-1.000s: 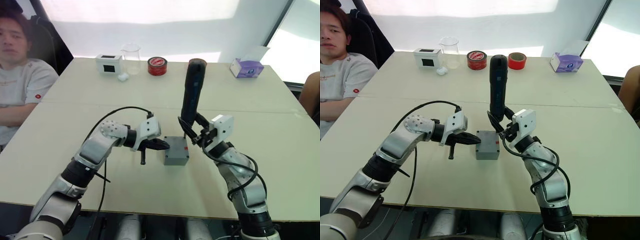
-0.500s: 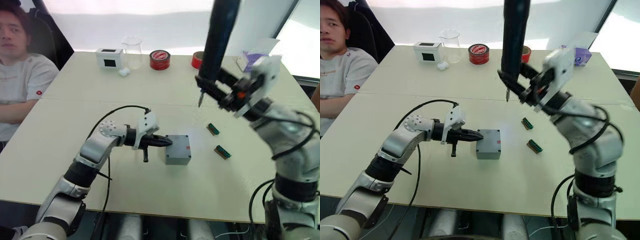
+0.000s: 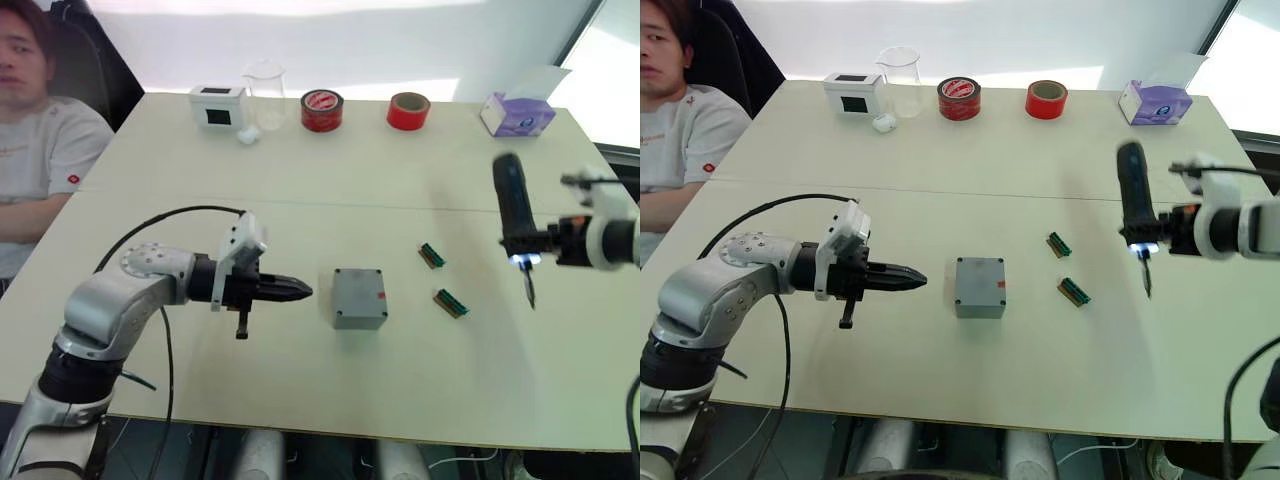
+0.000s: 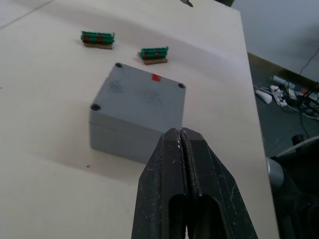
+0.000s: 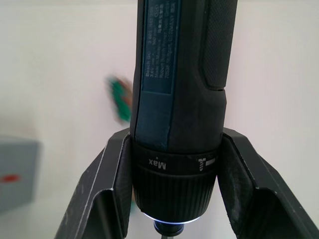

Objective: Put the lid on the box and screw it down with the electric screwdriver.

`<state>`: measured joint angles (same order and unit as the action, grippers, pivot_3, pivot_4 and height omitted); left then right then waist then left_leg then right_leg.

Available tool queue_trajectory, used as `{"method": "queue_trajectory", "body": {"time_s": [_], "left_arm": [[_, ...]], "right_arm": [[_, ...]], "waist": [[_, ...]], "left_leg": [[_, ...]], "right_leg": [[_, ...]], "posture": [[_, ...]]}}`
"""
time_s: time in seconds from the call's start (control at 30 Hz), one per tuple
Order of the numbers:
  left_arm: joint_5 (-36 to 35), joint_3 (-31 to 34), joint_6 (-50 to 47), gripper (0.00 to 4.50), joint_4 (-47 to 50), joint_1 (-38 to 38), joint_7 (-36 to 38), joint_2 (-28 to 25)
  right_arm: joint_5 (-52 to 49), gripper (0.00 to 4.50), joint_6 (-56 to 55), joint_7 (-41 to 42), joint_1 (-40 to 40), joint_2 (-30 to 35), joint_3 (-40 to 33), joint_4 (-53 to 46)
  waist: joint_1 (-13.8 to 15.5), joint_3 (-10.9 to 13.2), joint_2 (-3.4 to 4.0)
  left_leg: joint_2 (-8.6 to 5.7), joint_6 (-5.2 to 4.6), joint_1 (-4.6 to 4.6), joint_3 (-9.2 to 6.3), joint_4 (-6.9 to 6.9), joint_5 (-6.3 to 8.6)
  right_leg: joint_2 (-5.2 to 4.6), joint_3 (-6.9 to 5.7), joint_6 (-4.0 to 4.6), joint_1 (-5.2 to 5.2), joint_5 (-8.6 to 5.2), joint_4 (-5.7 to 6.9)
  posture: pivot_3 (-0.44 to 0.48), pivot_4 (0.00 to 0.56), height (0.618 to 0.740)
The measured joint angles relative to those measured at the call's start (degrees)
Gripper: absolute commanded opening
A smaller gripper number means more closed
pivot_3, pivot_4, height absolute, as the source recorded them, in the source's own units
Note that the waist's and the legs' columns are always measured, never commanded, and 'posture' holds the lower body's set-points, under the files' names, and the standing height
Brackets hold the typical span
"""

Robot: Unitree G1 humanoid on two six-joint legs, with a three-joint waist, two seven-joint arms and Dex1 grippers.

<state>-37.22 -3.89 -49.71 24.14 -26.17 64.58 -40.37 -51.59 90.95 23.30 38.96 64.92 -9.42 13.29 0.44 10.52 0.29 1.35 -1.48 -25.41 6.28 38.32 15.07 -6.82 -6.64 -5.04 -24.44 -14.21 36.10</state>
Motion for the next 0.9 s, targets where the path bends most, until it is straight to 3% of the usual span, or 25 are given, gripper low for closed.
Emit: {"method": "queue_trajectory", "body": {"time_s": [0.23,0.4,0.47,0.5,0.57,0.63,0.9], "left_arm": [[-2.17,-0.38,-1.30,0.00,1.81,1.98,-4.62,2.58],[-2.21,-0.93,-1.19,0.00,1.81,3.01,-5.90,2.35],[-2.20,-1.00,-1.10,0.00,1.69,3.06,-6.13,2.27],[-2.20,-1.00,-1.02,0.00,1.60,3.05,-6.18,2.25],[-2.20,-1.02,-0.92,0.00,1.15,2.97,-6.22,2.25],[-2.17,-1.06,-0.82,0.00,0.65,2.89,-6.21,2.23],[-2.06,-0.73,0.13,0.00,-2.92,1.70,-5.60,0.06]], "right_arm": [[8.80,1.80,-5.88,8.84,-0.87,1.49,10.38,3.23],[12.23,1.80,-7.92,12.49,-2.24,1.20,12.31,4.15],[13.31,2.80,-8.84,13.13,-3.31,1.02,12.59,4.10],[13.81,2.97,-9.52,13.58,-3.84,0.95,12.59,3.83],[15.04,3.89,-10.51,14.08,-4.47,0.96,12.40,3.07],[15.65,4.44,-11.45,14.36,-5.16,0.96,11.98,2.32],[18.95,4.44,-16.47,12.18,-8.12,-1.61,5.27,-1.35]], "waist": [[-0.18,0.03,0.07],[0.37,0.02,0.07],[0.50,0.03,0.07],[0.45,0.02,0.07],[0.29,0.00,0.03],[0.29,0.00,0.04],[0.27,0.00,0.05]], "left_leg": [[0.12,0.18,0.06,-0.01,0.00,-0.14],[0.10,0.23,0.05,0.01,0.01,-0.18],[0.09,0.24,0.03,-0.01,0.03,-0.18],[0.08,0.24,0.04,0.00,0.05,-0.18],[0.10,0.24,0.06,0.00,0.08,-0.19],[0.11,0.25,0.06,0.00,0.11,-0.19],[0.18,0.25,0.02,-0.02,0.49,-0.19]], "right_leg": [[0.15,0.03,-0.01,-0.03,0.00,0.11],[0.13,0.03,-0.01,-0.02,0.01,0.11],[0.13,0.02,-0.02,-0.01,0.01,0.11],[0.12,0.02,-0.03,0.00,0.02,0.11],[0.13,0.02,-0.04,0.03,0.02,0.11],[0.14,0.02,-0.04,0.04,0.02,0.11],[0.18,0.01,-0.04,0.08,0.02,0.28]], "posture": [[0.000,0.150,0.715],[0.000,0.150,0.715],[0.000,0.150,0.715],[0.000,0.150,0.715],[0.000,0.150,0.715],[0.000,0.150,0.715],[0.000,0.150,0.715]]}}
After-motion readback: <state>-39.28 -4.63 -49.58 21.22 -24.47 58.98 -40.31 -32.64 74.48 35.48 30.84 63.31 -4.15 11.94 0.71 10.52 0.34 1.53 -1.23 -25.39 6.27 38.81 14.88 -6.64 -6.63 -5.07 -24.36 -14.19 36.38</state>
